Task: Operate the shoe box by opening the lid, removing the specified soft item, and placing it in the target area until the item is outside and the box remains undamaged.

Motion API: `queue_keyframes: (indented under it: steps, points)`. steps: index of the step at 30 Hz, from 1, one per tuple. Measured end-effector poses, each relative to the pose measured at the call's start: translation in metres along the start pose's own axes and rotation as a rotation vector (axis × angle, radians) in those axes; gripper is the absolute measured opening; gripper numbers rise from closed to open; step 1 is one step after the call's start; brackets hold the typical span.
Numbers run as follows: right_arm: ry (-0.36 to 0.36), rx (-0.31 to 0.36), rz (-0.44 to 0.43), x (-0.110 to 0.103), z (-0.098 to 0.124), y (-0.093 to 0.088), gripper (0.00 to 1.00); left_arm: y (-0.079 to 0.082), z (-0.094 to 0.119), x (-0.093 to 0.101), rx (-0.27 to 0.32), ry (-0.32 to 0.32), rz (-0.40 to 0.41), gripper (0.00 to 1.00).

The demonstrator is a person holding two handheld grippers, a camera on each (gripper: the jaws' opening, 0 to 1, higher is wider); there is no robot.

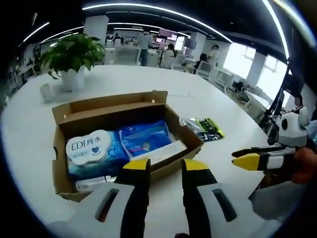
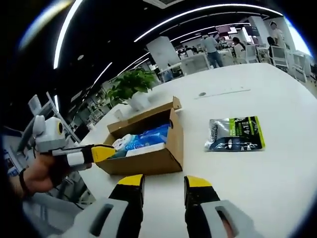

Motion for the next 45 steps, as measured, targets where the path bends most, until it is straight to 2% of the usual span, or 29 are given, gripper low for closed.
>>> queue_keyframes:
  steps: [16, 22, 33, 40, 45]
  points:
    - [0.129, -0.049, 0.115, -0.027, -0.042, 0.023, 0.3, 0.004, 0.013, -0.018, -0.006, 0.041, 0.004, 0.26]
    - [0.165, -0.075, 0.155, -0.036, -0.054, 0.024, 0.32, 0.005, 0.018, -0.025, -0.009, 0.047, 0.015, 0.28]
    - [0.254, -0.152, 0.282, -0.059, -0.082, 0.023, 0.37, 0.007, 0.025, -0.037, -0.017, 0.052, 0.019, 0.32]
    - [0.29, -0.181, 0.315, -0.071, -0.102, 0.025, 0.39, 0.011, 0.029, -0.058, -0.012, 0.069, 0.033, 0.33]
    - [0.333, -0.217, 0.364, -0.085, -0.117, 0.022, 0.42, 0.013, 0.031, -0.068, -0.02, 0.059, 0.02, 0.35]
Point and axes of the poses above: the point that each gripper's makers call its tool centre point, and the gripper's own axes: z roughly backward along the fingers, x roughly to its right, y roughly out of its top, the point moved 7 cm from there along z, roughly backward along the fingers, and after that the axes turned 13 degrees about x, right-handed, at the moved point
